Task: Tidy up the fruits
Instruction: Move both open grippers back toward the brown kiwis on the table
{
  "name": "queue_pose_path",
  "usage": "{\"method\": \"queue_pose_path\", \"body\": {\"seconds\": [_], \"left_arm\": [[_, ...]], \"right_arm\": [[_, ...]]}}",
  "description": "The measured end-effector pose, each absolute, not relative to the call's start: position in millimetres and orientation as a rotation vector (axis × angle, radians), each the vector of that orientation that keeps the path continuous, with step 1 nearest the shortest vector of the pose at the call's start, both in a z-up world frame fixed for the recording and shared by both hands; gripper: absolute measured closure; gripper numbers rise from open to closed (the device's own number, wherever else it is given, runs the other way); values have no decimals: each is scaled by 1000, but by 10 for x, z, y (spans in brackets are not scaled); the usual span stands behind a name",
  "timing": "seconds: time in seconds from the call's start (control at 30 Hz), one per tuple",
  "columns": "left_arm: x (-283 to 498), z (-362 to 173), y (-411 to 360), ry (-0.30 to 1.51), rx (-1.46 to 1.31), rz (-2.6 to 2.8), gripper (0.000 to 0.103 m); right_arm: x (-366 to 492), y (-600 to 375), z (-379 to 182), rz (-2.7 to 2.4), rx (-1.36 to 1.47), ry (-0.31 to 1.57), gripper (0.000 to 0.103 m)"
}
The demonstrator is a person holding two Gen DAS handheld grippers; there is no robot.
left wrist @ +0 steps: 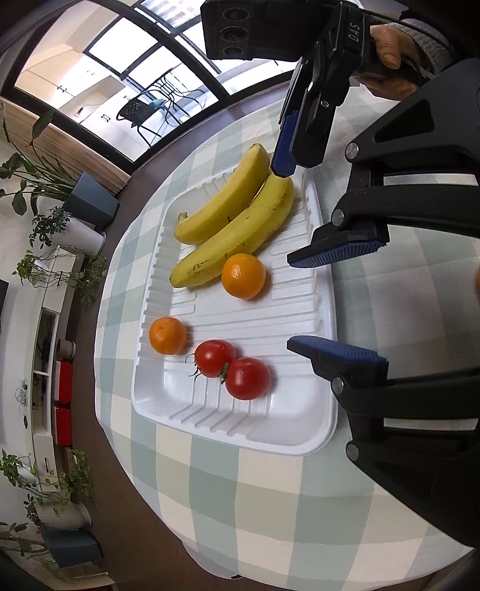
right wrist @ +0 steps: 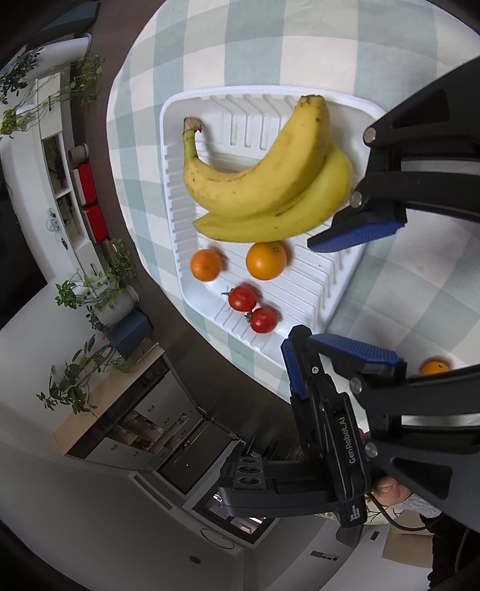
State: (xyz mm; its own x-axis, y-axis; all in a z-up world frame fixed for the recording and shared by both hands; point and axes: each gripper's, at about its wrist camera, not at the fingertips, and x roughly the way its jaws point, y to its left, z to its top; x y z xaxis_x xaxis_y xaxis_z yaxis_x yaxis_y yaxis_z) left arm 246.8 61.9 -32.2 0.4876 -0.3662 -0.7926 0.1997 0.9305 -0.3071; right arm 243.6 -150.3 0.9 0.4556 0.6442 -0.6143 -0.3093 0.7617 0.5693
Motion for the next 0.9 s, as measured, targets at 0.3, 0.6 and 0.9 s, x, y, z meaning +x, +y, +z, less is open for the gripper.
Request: {"method": "queue_pose_path", "body": {"seconds": [0.3,0.6,0.9], "left_arm": [[2096,-303,650,1006,-194,-344,67],[1819,-289,633,1005,-191,-344,67],[1516,-303,667,1012,-189,-336,65]], "right_arm": [[2115,-1521,89,606,382,914,49],[1824,-1532,111,595,355,908,49],[1586,-1524,93,592,319,909,48]]}}
